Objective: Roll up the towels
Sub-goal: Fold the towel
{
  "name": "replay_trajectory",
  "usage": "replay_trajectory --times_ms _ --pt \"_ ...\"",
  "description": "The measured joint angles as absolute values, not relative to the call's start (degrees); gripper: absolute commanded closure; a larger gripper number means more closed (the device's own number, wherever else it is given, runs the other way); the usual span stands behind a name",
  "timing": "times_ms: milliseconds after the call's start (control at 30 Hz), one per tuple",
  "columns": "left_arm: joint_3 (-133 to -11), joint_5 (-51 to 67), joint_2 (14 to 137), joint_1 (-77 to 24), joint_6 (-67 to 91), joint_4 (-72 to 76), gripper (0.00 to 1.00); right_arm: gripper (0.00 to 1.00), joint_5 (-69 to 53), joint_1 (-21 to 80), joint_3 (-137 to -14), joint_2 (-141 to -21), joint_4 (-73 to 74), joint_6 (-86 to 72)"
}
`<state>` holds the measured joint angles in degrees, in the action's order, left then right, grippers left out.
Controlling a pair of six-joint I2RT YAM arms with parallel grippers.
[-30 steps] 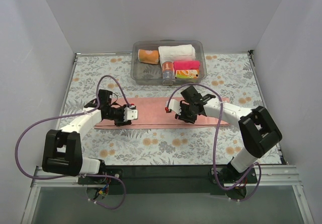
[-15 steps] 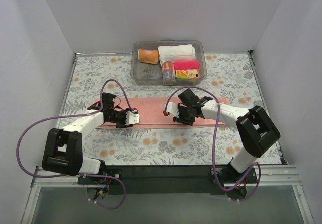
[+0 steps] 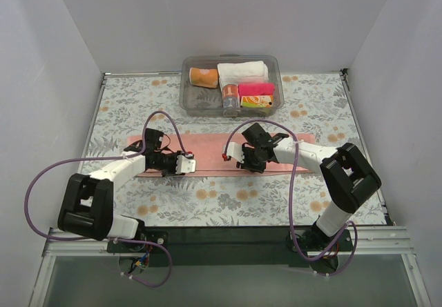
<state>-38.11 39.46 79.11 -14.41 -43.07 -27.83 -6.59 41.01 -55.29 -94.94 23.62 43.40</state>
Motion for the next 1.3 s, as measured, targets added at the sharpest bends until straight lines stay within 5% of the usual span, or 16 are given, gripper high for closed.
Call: replay_trajectory --times_ms 367,767,967,1300 --pt "-38.11 37.78 82.67 -14.76 -41.56 -24.82 0.75 0.66 -6.61 41.01 -55.29 -94.94 23.49 43.57" --pt "-38.11 36.60 83.20 -14.85 -40.58 -23.88 0.92 0.62 -6.81 41.01 -54.46 -94.19 22.96 44.16" --pt "-38.28 36.21 83.64 -14.87 -39.16 -23.44 1.00 0.67 -7.66 41.01 -53.80 -93.67 22.96 44.86" --pt "-38.79 35.92 84.12 -14.87 -37.69 -23.35 1.00 0.69 -8.25 41.01 -53.63 -93.08 23.62 45.34"
